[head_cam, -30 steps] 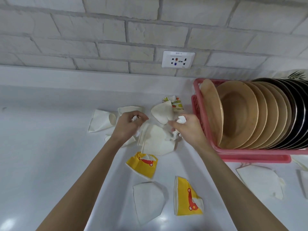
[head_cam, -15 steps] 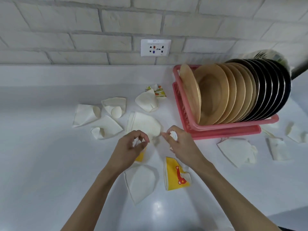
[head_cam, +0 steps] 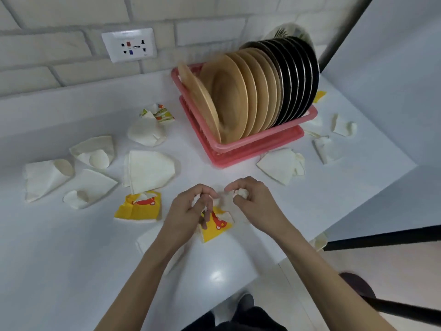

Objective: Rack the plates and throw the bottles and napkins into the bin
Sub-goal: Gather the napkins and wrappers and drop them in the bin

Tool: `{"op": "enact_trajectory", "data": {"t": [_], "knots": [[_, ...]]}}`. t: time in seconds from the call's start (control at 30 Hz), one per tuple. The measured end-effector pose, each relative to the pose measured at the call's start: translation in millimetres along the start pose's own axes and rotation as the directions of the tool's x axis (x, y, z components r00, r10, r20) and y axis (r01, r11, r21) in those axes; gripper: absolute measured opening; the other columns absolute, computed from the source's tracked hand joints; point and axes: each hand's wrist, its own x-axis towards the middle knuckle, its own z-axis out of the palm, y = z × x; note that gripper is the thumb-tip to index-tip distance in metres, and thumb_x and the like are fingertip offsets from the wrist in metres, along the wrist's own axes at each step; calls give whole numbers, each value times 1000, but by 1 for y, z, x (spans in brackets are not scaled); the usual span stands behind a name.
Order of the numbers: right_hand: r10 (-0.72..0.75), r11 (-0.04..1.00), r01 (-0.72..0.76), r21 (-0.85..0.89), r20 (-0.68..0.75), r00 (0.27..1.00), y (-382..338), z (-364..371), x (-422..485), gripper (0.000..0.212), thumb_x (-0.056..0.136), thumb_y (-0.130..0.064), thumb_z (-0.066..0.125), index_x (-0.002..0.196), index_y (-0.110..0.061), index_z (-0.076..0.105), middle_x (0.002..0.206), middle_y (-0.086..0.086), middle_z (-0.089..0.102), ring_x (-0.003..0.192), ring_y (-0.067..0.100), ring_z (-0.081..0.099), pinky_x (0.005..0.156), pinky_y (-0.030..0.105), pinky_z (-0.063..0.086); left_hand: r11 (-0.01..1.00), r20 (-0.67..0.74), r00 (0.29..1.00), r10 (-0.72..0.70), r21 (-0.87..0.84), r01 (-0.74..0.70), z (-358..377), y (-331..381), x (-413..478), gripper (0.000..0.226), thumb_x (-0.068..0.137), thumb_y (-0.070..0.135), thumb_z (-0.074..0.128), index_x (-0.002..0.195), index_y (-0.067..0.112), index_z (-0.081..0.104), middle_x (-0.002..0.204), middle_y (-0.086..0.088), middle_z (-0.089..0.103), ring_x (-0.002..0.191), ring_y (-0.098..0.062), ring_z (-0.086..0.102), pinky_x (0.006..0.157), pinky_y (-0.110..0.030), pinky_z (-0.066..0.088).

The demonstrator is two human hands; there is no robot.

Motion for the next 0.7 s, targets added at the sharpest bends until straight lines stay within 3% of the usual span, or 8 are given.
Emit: {"op": "enact_trajectory", "data": {"t": [0.07,0.17,0.27,0.33,0.4,0.5,0.6,0.7], "knots": [[-6,1000,7,26,-26,1000,14,-17,-10,29,85,1,52,89,-21,71,93,-4,59,61,0,52,60,13,39,999,13,1000,-10,46,9,19,2,0,28,103,5,43,92,16,66,59,-4,47,50,-18,43,48,-26,40],[20,992,-9,126,-85,996,41,-46,-22,25,84,-1,49,83,-14,70,89,5,65,63,20,65,58,35,54,993,12,999,-46,111,44,50,5,6,25,102,13,47,90,21,68,58,11,44,49,-10,38,48,-21,35],[64,981,-44,191,-101,993,74,-76,-32,27,89,5,45,86,-6,69,80,13,65,63,23,66,51,32,52,972,27,1000,-4,234,-2,83,13,18,19,98,16,56,90,26,70,62,18,51,53,-11,40,50,-22,34],[94,985,-80,155,-86,992,95,-95,-36,26,95,0,45,89,-8,68,72,9,62,54,17,59,47,26,46,952,23,999,22,306,-28,104,17,31,17,95,15,59,90,27,71,67,13,54,57,-13,44,55,-27,36],[92,992,-82,100,-93,991,114,-114,-36,19,96,-9,53,89,-12,70,68,0,61,52,5,53,51,17,41,925,18,999,40,378,-44,124,21,47,17,94,14,60,91,27,71,73,-7,57,61,-16,47,60,-30,38],[57,996,-49,80,-111,992,134,-140,-30,25,92,-24,67,72,-9,69,69,-1,62,62,8,56,63,21,41,904,-35,998,45,426,-26,150,22,71,16,93,16,60,97,27,70,90,-13,64,70,-17,55,64,-29,43],[48,996,-38,86,-113,992,142,-163,-22,55,91,-31,67,48,-12,38,49,-1,34,47,15,35,56,27,30,890,-84,996,23,456,18,171,20,93,22,93,13,60,111,22,68,112,-5,65,85,-17,61,69,-26,47],[-7,999,12,53,-95,995,142,-178,-9,62,88,-26,68,49,-18,21,47,-6,20,41,11,22,53,29,22,842,-104,995,9,537,48,184,18,111,35,92,10,59,126,19,61,129,-8,61,110,-27,61,87,-31,46]]}}
